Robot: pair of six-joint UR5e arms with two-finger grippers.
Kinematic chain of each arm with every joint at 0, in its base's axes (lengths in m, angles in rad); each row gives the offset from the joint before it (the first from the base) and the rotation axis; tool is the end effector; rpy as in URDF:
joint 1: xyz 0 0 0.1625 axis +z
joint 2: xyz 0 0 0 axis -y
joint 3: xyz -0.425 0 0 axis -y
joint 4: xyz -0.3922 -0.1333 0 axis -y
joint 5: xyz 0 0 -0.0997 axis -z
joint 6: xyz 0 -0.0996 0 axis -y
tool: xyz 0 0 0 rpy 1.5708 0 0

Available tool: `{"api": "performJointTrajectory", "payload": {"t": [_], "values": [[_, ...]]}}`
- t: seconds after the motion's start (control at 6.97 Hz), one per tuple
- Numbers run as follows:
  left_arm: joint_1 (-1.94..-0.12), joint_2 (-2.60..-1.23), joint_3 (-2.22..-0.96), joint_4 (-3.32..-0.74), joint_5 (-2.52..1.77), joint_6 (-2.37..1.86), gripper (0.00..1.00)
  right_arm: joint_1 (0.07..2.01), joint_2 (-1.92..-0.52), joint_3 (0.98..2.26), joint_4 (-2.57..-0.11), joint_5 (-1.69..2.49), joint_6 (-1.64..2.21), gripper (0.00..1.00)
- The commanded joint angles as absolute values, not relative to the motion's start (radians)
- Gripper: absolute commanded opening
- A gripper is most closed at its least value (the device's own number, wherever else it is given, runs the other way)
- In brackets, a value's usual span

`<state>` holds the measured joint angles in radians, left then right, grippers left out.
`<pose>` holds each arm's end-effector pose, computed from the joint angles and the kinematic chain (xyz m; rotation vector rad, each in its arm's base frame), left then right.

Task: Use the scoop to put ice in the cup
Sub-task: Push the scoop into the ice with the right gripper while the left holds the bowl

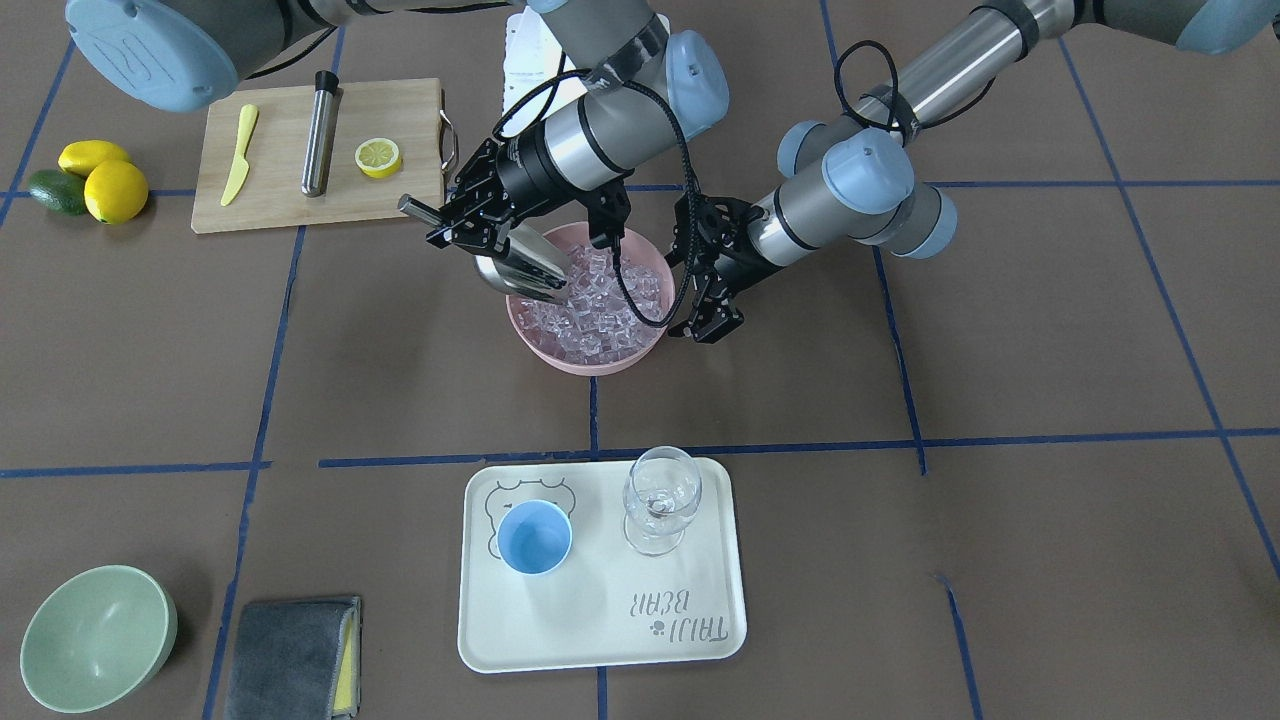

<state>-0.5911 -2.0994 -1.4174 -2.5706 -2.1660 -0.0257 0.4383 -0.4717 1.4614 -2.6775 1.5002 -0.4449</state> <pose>0.5211 -0.4430 0.3040 0.9912 1.1518 1.1838 -0.5573 -0.4162 0.1381 -0.0960 0.1177 -1.5788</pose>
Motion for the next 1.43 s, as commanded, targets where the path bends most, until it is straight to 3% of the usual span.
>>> {"api": "performJointTrajectory", "payload": {"t": [0.0,1.29], "values": [[-0.592,-2.100,-1.419,-2.571,-2.166,-0.025,1.00,0.436,-0.494,1.466,-2.637,1.485,-0.446,0.00],[-0.594,-2.100,-1.414,-2.576,-2.166,-0.025,1.00,0.460,-0.486,1.465,-2.708,1.443,-0.514,0.00]]}}
